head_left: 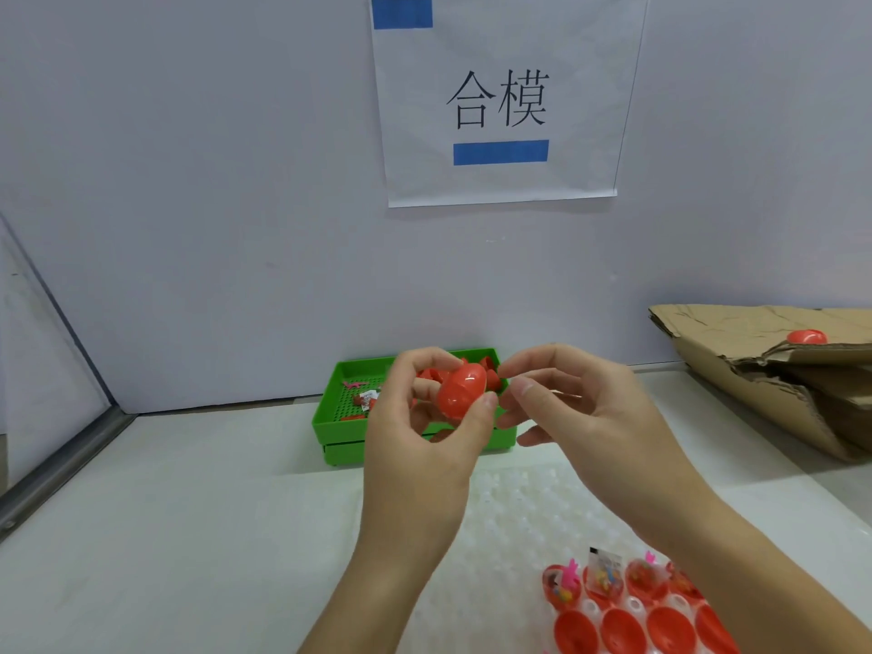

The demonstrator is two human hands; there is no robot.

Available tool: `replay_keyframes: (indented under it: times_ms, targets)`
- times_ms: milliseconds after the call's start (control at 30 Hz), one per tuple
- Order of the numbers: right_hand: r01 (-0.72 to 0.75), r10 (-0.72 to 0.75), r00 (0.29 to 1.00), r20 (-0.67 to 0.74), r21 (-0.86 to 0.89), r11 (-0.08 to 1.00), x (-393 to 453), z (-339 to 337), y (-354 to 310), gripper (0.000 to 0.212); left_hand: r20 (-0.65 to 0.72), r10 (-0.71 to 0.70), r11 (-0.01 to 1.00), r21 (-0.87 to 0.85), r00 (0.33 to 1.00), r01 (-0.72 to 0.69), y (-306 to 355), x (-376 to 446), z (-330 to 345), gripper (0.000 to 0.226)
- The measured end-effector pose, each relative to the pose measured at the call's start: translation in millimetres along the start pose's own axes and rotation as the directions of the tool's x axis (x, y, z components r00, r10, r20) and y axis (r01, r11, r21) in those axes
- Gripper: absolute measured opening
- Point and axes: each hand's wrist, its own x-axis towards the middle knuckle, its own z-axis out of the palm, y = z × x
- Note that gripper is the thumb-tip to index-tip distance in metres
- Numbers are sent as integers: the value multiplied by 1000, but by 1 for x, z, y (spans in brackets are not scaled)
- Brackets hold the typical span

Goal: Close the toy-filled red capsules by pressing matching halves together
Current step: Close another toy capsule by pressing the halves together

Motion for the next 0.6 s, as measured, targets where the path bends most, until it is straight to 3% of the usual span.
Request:
replay_keyframes:
  times_ms: [133,233,333,467,600]
  targets:
    - [-11,9,998,64,32,999,-2,5,1,12,14,152,975,161,988,-152,1,-2,1,32]
    - [26,-27,999,38,35,999,-2,9,4,10,93,230,943,226,969,-246,2,-3,3,36]
    - [7,-11,999,34,134,991,0,7,8,15,139,181,970,135,974,-200,1,-5,5,37]
    - [-111,48,985,164,398,911,2,4,7,28,131,154,981,95,979,-167,2,-4,4,43]
    - [-173,70,971,230,462,870,2,4,5,32,134,157,981,92,978,-170,3,-2,3,36]
